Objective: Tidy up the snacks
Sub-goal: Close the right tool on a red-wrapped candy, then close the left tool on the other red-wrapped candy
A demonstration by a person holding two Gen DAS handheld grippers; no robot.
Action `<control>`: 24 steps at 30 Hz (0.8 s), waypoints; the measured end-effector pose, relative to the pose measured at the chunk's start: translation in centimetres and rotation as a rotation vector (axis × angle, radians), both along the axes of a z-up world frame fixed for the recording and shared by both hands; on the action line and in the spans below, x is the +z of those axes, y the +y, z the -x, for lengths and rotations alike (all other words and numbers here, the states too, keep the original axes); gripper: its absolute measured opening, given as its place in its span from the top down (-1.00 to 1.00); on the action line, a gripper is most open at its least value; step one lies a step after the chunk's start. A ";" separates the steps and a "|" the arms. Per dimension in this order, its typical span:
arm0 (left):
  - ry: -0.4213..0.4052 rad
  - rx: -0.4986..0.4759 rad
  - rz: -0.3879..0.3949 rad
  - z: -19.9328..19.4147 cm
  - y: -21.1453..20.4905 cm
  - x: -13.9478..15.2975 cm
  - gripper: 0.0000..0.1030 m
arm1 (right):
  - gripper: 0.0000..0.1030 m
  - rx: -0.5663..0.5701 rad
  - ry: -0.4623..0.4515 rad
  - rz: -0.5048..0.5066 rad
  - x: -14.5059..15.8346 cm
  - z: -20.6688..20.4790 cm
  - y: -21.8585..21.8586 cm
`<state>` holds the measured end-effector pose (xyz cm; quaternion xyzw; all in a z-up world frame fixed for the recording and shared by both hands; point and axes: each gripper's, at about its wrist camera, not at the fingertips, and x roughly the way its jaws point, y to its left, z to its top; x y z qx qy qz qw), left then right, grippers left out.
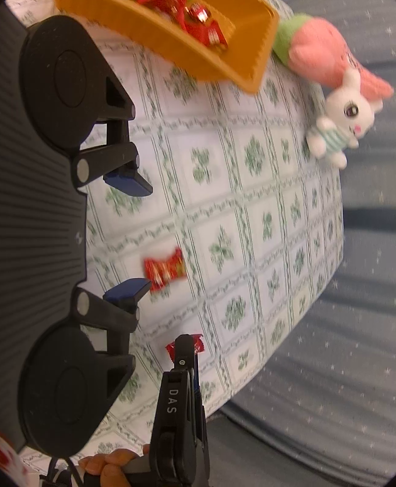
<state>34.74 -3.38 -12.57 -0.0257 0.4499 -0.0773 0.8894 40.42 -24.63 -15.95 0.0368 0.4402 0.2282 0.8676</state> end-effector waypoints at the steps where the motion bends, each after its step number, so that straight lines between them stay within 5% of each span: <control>1: -0.003 -0.009 0.004 -0.3 -0.4 -0.1 -0.09 | 0.69 -0.007 0.000 -0.003 0.1 0.0 -0.4; 24: 0.028 -0.027 -0.066 -4.5 -4.5 -3.1 0.38 | 0.69 -0.117 0.016 -0.020 0.7 2.2 -7.7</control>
